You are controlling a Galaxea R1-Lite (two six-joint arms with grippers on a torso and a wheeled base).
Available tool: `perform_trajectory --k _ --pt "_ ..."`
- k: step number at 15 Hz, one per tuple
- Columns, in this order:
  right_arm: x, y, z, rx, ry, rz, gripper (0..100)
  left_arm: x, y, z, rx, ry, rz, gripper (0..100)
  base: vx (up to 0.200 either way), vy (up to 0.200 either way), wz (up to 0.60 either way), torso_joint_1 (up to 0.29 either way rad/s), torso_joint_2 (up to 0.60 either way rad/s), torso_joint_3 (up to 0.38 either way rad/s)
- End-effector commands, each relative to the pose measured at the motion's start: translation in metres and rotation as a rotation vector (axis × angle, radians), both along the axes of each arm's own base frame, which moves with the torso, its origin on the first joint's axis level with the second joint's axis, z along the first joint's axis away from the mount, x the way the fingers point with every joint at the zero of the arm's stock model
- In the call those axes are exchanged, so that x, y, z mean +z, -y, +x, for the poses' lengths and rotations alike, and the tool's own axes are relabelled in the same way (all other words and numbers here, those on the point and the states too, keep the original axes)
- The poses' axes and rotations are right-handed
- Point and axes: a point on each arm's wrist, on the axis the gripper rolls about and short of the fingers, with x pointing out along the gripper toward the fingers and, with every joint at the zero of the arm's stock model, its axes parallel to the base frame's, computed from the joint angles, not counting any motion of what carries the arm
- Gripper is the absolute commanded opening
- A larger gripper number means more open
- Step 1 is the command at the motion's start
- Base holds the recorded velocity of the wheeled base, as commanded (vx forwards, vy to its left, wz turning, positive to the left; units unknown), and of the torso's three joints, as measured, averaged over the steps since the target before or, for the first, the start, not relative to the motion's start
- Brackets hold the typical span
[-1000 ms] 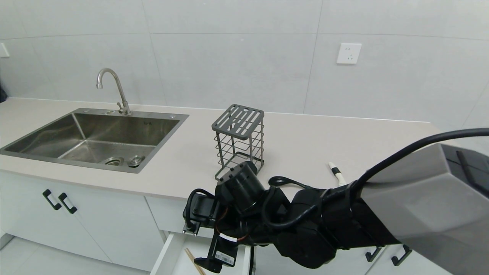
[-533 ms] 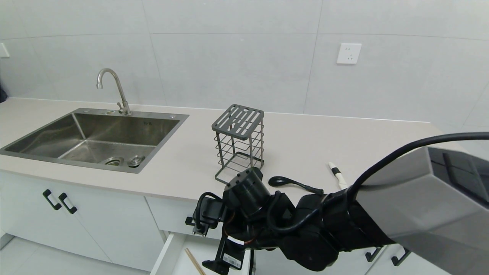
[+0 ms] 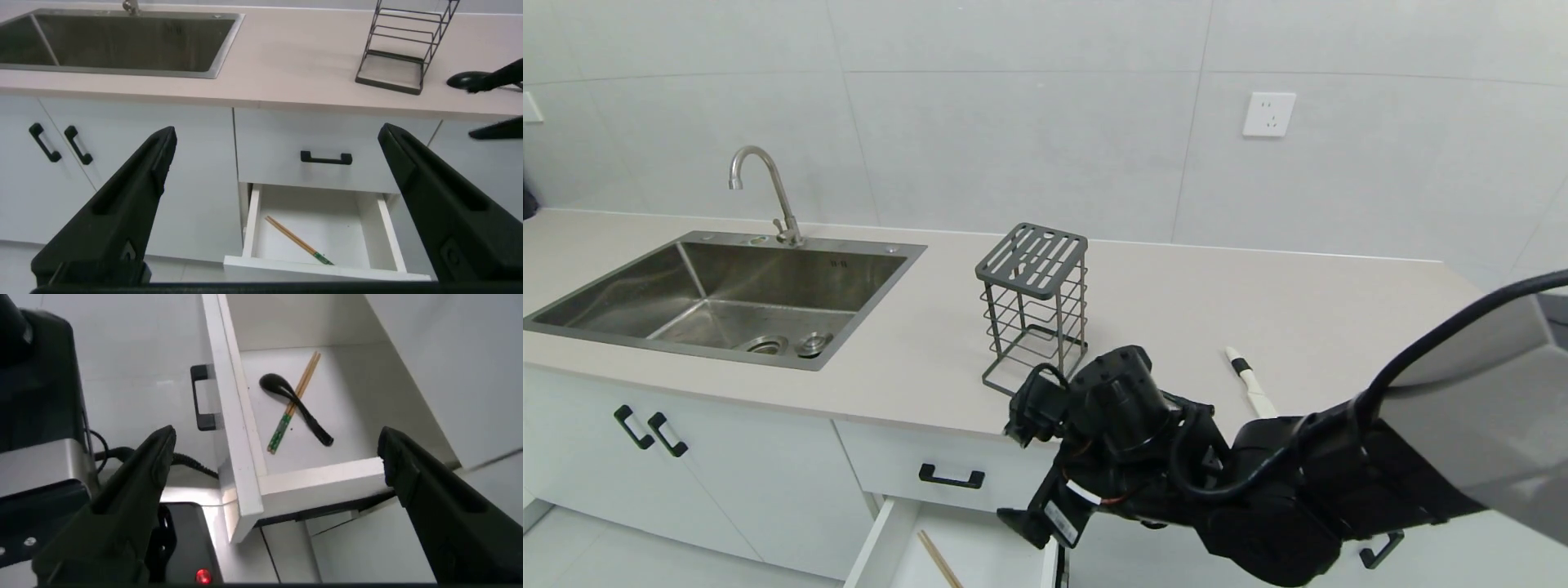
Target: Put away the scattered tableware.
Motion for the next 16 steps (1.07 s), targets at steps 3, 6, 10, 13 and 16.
perform_trajectory --k 3,6,10,13,16 --pt "0.025 0.043 0.01 -0.15 0.034 0.077 100 0.0 0.0 0.0 0.0 -0.001 0.0 100 0.0 0.0 0.0 0.0 0.0 0.0" --pt "0.027 0.059 0.012 -0.183 0.04 0.086 100 0.0 0.0 0.0 0.0 -0.001 0.0 100 0.0 0.0 0.0 0.0 0.0 0.0" --pt "0.022 0.086 0.009 -0.234 0.021 0.065 100 0.0 0.0 0.0 0.0 -0.001 0.0 100 0.0 0.0 0.0 0.0 0.0 0.0" --pt "0.018 0.11 0.012 -0.301 0.008 0.044 100 0.0 0.0 0.0 0.0 -0.001 0.0 100 0.0 0.0 0.0 0.0 0.0 0.0" --pt "0.016 0.13 0.024 -0.35 0.022 0.023 100 0.0 0.0 0.0 0.002 -0.001 0.0 100 0.0 0.0 0.0 0.0 0.0 0.0"
